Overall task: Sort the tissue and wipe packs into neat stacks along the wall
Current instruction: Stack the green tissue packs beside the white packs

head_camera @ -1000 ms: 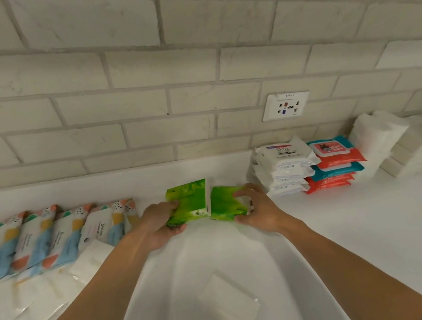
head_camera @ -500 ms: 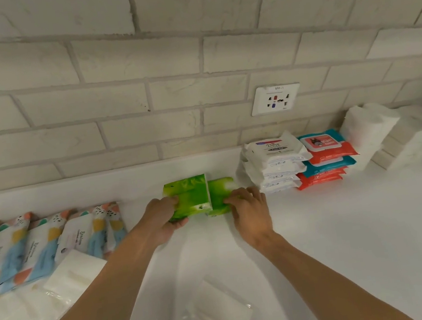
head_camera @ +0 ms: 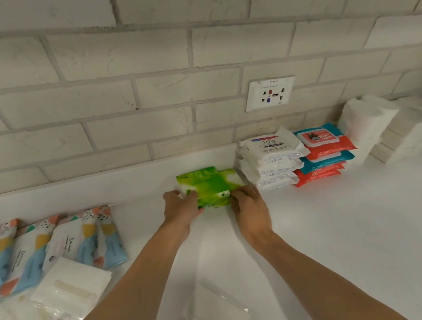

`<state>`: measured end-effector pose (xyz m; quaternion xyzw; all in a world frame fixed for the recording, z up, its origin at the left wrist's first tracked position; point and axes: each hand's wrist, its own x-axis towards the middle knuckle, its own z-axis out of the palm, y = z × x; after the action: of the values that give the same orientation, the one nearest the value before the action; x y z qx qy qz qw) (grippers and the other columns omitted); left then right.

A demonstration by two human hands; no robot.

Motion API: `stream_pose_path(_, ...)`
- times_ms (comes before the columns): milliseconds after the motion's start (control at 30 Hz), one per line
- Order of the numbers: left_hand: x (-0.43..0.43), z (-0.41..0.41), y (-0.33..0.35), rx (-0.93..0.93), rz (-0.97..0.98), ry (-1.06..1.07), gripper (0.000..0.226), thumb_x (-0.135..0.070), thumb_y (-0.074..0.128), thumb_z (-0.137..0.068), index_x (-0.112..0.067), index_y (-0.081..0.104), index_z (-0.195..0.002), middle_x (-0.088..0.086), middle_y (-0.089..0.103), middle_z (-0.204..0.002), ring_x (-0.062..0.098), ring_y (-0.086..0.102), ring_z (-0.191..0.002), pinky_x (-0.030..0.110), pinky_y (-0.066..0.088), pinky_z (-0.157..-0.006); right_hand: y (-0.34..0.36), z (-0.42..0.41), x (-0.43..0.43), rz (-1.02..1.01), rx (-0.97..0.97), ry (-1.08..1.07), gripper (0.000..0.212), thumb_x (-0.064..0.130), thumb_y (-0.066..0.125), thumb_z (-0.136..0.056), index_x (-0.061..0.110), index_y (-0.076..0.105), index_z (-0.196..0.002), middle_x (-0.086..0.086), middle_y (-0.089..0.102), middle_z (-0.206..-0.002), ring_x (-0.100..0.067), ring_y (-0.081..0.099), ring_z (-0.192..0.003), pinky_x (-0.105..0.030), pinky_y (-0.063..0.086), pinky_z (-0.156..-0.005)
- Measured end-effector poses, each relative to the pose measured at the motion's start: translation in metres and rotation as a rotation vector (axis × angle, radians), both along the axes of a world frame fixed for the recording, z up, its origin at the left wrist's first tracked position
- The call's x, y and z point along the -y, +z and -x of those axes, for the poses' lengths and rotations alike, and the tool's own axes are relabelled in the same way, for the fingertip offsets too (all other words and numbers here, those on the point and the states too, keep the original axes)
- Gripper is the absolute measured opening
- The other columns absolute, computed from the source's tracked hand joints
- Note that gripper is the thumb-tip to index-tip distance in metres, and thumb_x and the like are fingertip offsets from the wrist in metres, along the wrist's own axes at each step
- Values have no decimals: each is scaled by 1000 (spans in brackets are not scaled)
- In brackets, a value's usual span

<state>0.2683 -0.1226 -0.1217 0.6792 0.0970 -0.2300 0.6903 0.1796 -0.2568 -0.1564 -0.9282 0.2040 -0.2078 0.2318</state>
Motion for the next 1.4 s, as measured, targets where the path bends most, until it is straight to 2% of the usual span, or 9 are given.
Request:
stream_pose_path(133,12,6,-2,158,-290,-80,49,-37,62,-91,-14,40,-129,10,54,-118,30,63,-101,45,56,-89,2,7,0,-196,66,-18,26,4,52,-93,14,58,-116,-2,56,-113,-20,58,-97,-32,50,-88)
stream_pose_path(300,26,11,-1,265,-395,-114,42,-43,63,-88,-13,46,-113,11,60,-109,34,65,-97,47,56,-84,2,16,0,-312,142,-48,43,4,54,-93,19,45,-132,-2,53,-121,-18,59,-101,-29,52,-90)
stream_pose_path(433,35,16,1,282,-410,-106,40,-45,63,-88,-15,43,-105,10,56,-102,36,66,-93,47,57,-81,7,21,-9,-561,272,-136,36,3,57,-93,24,47,-121,4,60,-108,-14,62,-96,-22,54,-85)
stream_pose_path(567,41,19,1,300,-412,-95,42,-47,63,-87,-13,46,-106,10,57,-101,36,65,-93,48,57,-81,10,21,-15,-646,318,-207,21,8,63,-91,19,50,-104,-2,65,-100,-15,67,-88,-19,53,-81)
stream_pose_path(633,44,19,0,307,-415,-102,41,-48,63,-87,-14,45,-103,12,60,-103,37,65,-92,47,57,-80,10,18,-14,-638,292,-215,14,13,64,-91,15,55,-102,0,66,-98,-12,66,-84,-9,48,-74)
stream_pose_path(833,47,19,0,261,-379,-108,45,-49,60,-88,-13,50,-113,15,62,-113,35,65,-98,44,56,-84,9,16,-7,-627,242,-171,14,14,63,-92,9,63,-105,4,66,-91,-8,63,-80,2,41,-67)
stream_pose_path(1067,31,26,2,196,-355,-148,45,-47,52,-92,-16,47,-125,13,62,-116,30,66,-98,35,54,-83,14,20,-8,-640,185,-158,17,15,61,-93,11,62,-110,3,66,-99,-10,62,-86,1,39,-66)
stream_pose_path(1233,0,33,14,231,-349,-140,34,-36,53,-90,-19,51,-119,7,65,-107,25,65,-93,40,56,-87,24,26,-24,-676,178,-156,17,15,61,-93,13,62,-109,5,64,-101,-13,61,-86,-16,42,-77)
stream_pose_path(1400,-46,46,29,407,-354,-132,17,-24,57,-92,-20,60,-108,0,65,-108,21,64,-95,35,55,-85,34,37,-59,-680,158,-80,13,14,62,-91,16,64,-103,5,66,-93,-11,62,-72,-10,44,-59)
